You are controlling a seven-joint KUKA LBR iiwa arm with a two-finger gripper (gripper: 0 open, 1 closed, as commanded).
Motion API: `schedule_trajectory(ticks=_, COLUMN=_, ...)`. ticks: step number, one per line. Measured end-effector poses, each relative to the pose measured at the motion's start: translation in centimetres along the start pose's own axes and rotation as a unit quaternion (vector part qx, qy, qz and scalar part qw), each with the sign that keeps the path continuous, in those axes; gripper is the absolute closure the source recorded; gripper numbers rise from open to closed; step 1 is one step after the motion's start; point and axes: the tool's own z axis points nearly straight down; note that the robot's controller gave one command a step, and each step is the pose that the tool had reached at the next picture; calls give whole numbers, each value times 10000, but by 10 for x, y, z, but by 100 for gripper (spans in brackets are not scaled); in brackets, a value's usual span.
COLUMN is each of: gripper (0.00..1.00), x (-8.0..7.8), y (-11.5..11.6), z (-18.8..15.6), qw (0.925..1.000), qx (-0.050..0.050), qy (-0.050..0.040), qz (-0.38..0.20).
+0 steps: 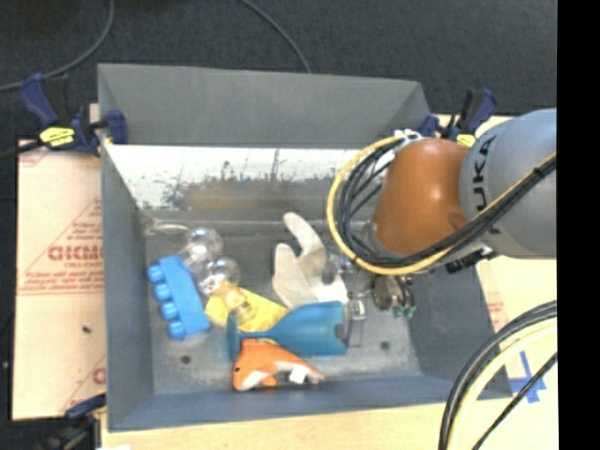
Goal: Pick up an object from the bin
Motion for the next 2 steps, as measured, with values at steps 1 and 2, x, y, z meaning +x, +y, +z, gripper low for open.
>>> schedule_trajectory(ticks=1, gripper=0, x=-2, y=0, z=-4, qw=10000, qx=2, qy=-41, qz=-2)
schedule_trajectory(ticks=2, gripper=0, x=-25, y=17, z=45, qw=9997, qx=40, qy=157, qz=192)
